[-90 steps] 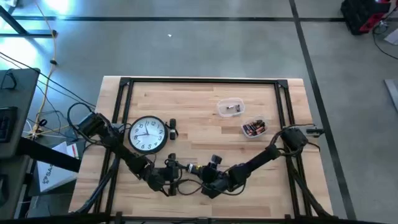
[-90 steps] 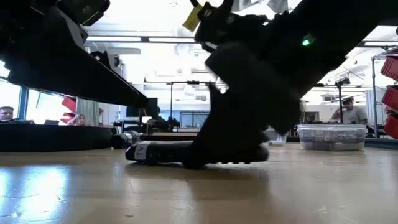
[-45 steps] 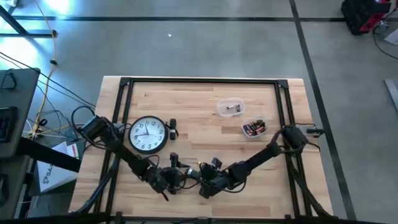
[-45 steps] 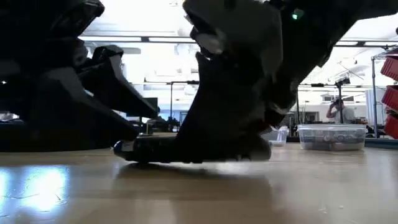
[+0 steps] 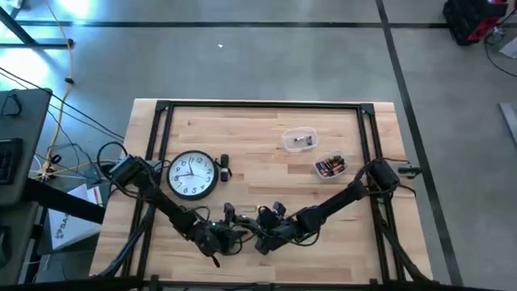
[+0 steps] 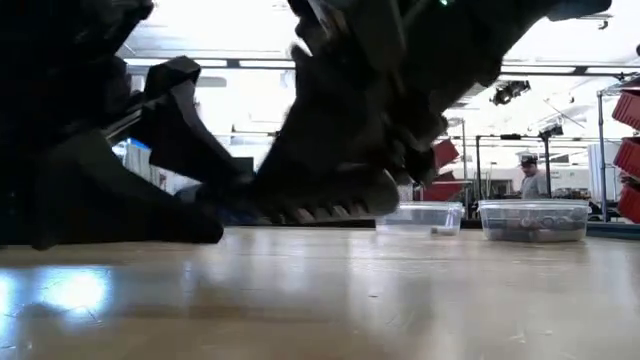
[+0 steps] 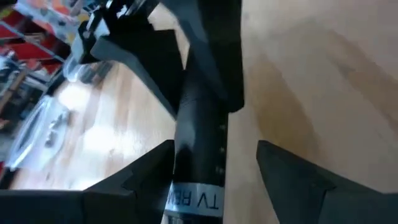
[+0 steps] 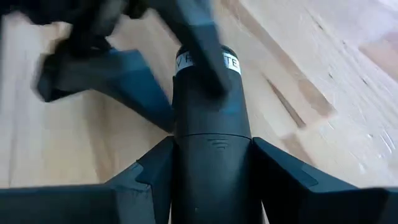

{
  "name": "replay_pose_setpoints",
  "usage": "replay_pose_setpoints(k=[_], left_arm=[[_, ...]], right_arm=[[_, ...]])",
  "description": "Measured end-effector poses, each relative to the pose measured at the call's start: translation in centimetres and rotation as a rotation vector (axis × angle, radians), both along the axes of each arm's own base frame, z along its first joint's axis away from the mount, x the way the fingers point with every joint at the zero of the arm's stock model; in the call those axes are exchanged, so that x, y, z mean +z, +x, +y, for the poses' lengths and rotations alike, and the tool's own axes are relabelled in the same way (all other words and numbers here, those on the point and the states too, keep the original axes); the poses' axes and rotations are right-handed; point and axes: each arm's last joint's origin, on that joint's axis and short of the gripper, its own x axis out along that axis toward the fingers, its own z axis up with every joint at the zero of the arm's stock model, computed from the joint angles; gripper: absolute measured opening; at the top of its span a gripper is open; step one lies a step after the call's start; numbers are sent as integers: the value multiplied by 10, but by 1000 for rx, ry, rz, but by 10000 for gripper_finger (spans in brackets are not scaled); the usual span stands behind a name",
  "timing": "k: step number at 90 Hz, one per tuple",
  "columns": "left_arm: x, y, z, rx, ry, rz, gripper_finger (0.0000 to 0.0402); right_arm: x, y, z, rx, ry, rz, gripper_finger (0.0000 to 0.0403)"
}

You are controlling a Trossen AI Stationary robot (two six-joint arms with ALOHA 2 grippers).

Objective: Insert battery
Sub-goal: Put the black remote control face up on the center of the table

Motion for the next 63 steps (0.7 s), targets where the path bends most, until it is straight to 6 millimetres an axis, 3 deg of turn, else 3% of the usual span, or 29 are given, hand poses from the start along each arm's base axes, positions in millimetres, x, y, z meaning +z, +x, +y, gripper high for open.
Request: replay_pose_setpoints(k=[23, 47, 63], left_arm=[[1, 3, 4, 16, -14, -7, 186], [1, 0, 1, 40, -60, -19, 53], [7, -2, 8, 87, -196, 25, 52]], right_arm=[[2, 3, -5, 7, -5, -9, 158], [2, 10, -16, 44, -26, 1, 173], [11, 11, -24, 144, -105, 11, 188]])
